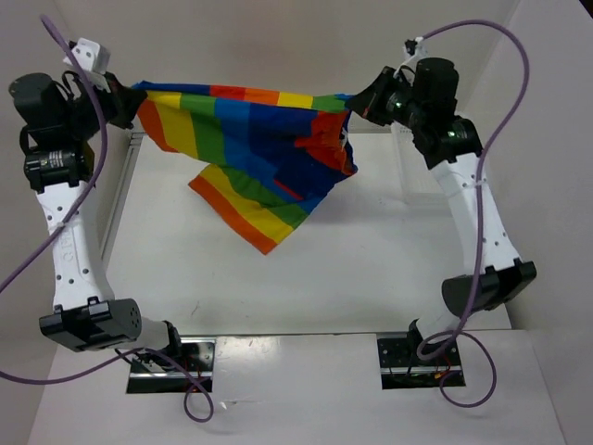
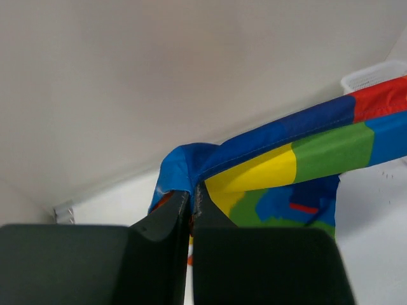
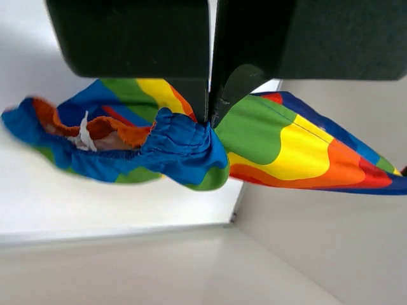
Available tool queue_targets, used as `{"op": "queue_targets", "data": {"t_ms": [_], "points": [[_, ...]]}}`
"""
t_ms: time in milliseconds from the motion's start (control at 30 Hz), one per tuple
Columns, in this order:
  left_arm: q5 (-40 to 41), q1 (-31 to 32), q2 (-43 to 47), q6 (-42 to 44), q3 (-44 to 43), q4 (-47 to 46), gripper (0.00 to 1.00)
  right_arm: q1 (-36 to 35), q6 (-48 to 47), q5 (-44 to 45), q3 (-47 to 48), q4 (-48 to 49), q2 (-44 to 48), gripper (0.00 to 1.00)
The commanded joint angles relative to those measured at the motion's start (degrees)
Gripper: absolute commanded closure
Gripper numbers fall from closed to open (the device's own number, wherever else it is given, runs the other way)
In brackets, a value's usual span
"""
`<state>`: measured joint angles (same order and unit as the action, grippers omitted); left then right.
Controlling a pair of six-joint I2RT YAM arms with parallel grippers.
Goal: Fold and stack the shorts
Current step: Flatten the shorts out
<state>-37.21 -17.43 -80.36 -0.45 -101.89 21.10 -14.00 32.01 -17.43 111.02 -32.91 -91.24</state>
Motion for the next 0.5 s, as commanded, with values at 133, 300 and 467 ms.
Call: {"op": "queue_targets", "data": {"t_ms": [133,300,467], "points": [[-1.20,-2.78,1.52,0.45,-16.57,-2.56,1.00,0.82,-4.59,6.80,4.47,-5.94,13.10,1.00],[-1.72,-2.78,5.21,0.45,-17.82,-2.56,1.00,0.82,-3.01,7.32,1.57,-5.94,21.53,1.00],[-1.20,-1.55,7.06,0.45,-21.15,-0.54,1.00,0.29,-1.96,9.78,3.23,-8.48,26.81,1.00]]}}
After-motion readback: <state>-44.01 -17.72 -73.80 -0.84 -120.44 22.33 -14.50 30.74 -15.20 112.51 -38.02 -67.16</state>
